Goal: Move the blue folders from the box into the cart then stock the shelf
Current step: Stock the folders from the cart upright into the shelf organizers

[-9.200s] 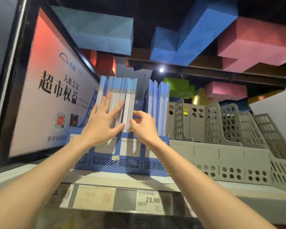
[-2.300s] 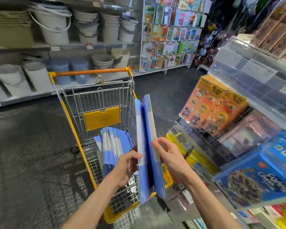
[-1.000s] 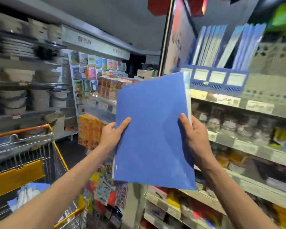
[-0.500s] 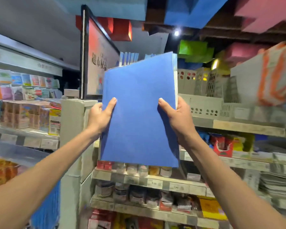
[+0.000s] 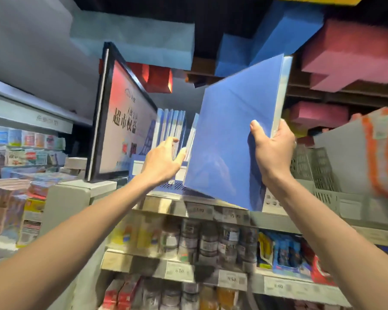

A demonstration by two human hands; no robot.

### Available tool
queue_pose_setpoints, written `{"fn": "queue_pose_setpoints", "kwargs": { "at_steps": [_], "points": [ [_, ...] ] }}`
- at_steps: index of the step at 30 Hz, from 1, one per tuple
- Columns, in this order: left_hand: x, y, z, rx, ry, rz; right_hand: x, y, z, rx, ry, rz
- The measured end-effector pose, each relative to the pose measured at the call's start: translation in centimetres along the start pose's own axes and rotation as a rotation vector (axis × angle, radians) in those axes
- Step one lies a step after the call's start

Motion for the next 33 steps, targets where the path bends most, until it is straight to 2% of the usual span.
{"fn": "queue_pose_setpoints", "kwargs": {
  "at_steps": [3,9,15,23,33],
  "points": [
    [0.3,-1.4,-3.7,0.058,0.046,-0.137,1.3,0.4,-2.7,-0.058,0.045,0.077],
    [4.2,-4.1,-10.3,0.110,-0.003,-0.288,3.5,2.5,-6.3,-0.133,0.068,0.154],
    [8.7,-3.9,-14.4,0.225,-0.012,-0.479,4.5,4.8,-8.5,-0.104,0.096,0.133],
    [9.5,-7.2,-17.3,0.272,0.028,-0.461,4.9,5.6,-9.5,-0.136,0.120,0.123],
    [9.4,-6.9,-18.6,0.328,0.084,-0.432,2.6,6.0,-10.3,-0.137,0.142,0.119]
  ]
}}
Point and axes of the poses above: each hand's wrist, its own z-axis away from the middle knuckle, its own x-axis out of the palm, y = z × x, the point moved 6 cm from there along -z, towards the middle knuckle, and after that the axes turned 13 degrees about -y, right-handed, at the moved point
